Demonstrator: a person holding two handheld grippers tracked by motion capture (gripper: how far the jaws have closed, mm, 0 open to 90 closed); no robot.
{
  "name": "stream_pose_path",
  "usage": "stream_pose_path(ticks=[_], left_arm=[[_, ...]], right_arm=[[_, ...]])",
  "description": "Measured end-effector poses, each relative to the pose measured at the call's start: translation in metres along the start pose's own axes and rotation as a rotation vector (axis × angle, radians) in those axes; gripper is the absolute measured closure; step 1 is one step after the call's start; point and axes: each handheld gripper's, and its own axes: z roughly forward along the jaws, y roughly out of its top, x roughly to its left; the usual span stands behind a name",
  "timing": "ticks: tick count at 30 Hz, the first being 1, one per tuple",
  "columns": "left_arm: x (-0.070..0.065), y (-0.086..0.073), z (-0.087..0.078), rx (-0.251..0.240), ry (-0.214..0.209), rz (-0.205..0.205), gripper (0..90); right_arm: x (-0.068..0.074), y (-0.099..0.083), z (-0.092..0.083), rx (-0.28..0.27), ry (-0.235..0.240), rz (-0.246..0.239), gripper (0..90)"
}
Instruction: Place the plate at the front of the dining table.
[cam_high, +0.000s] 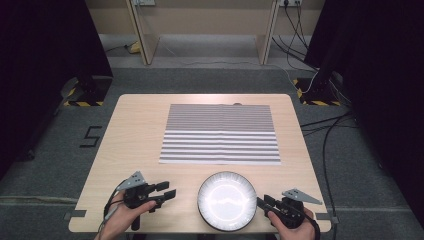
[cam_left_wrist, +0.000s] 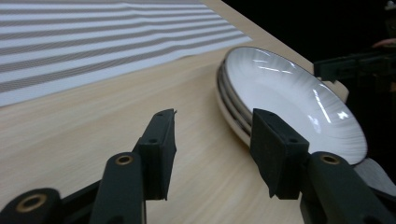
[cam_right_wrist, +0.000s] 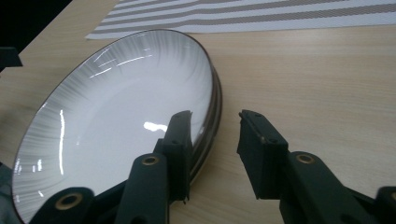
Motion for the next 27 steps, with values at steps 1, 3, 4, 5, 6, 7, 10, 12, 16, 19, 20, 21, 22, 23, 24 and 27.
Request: stream_pose_path(ticks=[1, 3, 4, 5, 6, 7, 10, 12, 16, 19, 20, 21, 22, 23, 24, 27], left_arm=[[-0.006, 0.003, 0.009, 0.037, -0.035, -0.009, 50.9], [-0.011, 0.008, 0.018, 0.065, -0.061, -0.014, 52.6], [-0.013, 0.009, 0.020, 0.072, -0.069, -0.012, 53.7], [-0.014, 0.011, 0.023, 0.077, -0.075, -0.012, 54.2], [-0.018, 0.014, 0.028, 0.087, -0.085, -0.012, 54.6], [-0.019, 0.015, 0.031, 0.094, -0.091, -0.010, 54.7], [-0.026, 0.018, 0.041, 0.137, -0.109, 0.009, 55.8], [-0.028, 0.018, 0.047, 0.171, -0.112, 0.012, 58.0], [-0.030, 0.014, 0.055, 0.222, -0.115, -0.009, 64.0], [-0.031, 0.014, 0.059, 0.242, -0.128, -0.024, 67.6], [-0.030, 0.014, 0.059, 0.243, -0.129, -0.036, 69.3], [-0.029, 0.015, 0.059, 0.244, -0.133, -0.042, 70.1], [-0.029, 0.015, 0.059, 0.244, -0.133, -0.042, 71.6], [-0.026, 0.017, 0.059, 0.241, -0.132, -0.047, 72.4], [-0.024, 0.017, 0.059, 0.239, -0.127, -0.049, 72.6], [-0.024, 0.017, 0.060, 0.254, -0.121, -0.047, 73.5]], right_arm=[[0.002, 0.002, 0.001, 0.010, 0.005, -0.001, 67.6], [0.005, 0.006, 0.002, 0.024, 0.011, 0.011, 71.0], [0.005, 0.007, 0.002, 0.033, 0.014, 0.013, 71.5], [0.006, 0.008, 0.002, 0.039, 0.013, 0.017, 72.2], [0.006, 0.009, 0.003, 0.044, 0.009, 0.013, 72.8], [0.007, 0.010, 0.003, 0.063, 0.001, 0.020, 73.3], [0.006, 0.011, 0.005, 0.083, 0.000, 0.032, 76.4], [0.008, 0.011, 0.006, 0.101, 0.003, 0.032, 79.4], [0.011, 0.011, 0.008, 0.123, -0.003, 0.053, 81.7], [0.012, 0.013, 0.006, 0.136, -0.012, 0.072, 83.1], [0.013, 0.014, 0.006, 0.141, -0.018, 0.073, 83.1], [0.013, 0.014, 0.006, 0.142, -0.021, 0.071, 83.1], [0.013, 0.014, 0.006, 0.142, -0.021, 0.071, 83.1], [0.013, 0.015, 0.006, 0.158, -0.013, 0.094, 82.9], [0.013, 0.015, 0.007, 0.158, -0.009, 0.097, 82.8], [0.010, 0.014, 0.007, 0.155, 0.005, 0.124, 83.4]])
